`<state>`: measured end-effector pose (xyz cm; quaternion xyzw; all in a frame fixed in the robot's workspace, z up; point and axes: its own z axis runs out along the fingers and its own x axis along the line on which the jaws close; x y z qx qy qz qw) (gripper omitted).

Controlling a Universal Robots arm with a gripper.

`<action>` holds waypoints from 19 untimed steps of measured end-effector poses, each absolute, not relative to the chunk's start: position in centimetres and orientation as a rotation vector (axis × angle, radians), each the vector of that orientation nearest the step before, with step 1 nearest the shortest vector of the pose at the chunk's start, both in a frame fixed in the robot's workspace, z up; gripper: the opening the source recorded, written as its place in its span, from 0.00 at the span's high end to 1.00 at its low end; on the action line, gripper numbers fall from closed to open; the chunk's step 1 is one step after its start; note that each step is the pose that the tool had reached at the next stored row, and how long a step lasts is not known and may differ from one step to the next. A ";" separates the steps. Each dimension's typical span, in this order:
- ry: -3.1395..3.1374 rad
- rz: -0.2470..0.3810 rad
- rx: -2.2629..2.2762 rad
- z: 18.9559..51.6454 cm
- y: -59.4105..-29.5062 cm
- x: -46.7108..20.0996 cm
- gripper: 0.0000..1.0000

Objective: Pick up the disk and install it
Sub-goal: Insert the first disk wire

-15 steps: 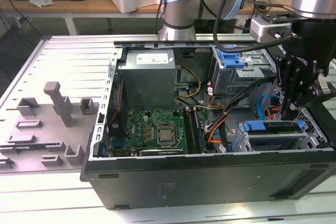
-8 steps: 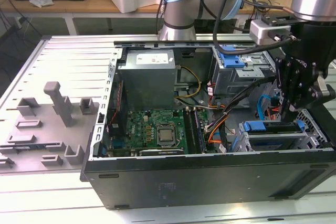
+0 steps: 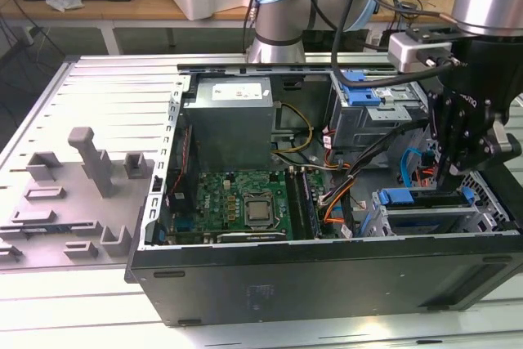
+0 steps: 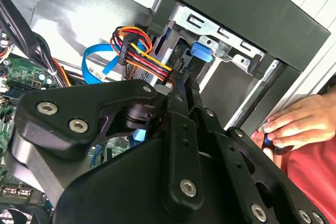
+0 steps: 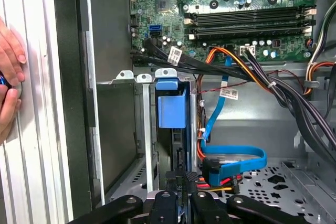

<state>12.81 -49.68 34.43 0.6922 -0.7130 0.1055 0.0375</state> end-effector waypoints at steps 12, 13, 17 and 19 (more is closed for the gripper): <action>-2.168 0.325 2.147 34.3 -49.7 12.8 0.83; -2.168 0.325 2.147 34.3 -49.7 12.8 0.83; -2.168 0.325 2.147 34.3 -49.7 12.8 0.83; -2.168 0.325 2.147 34.2 -49.7 12.8 0.83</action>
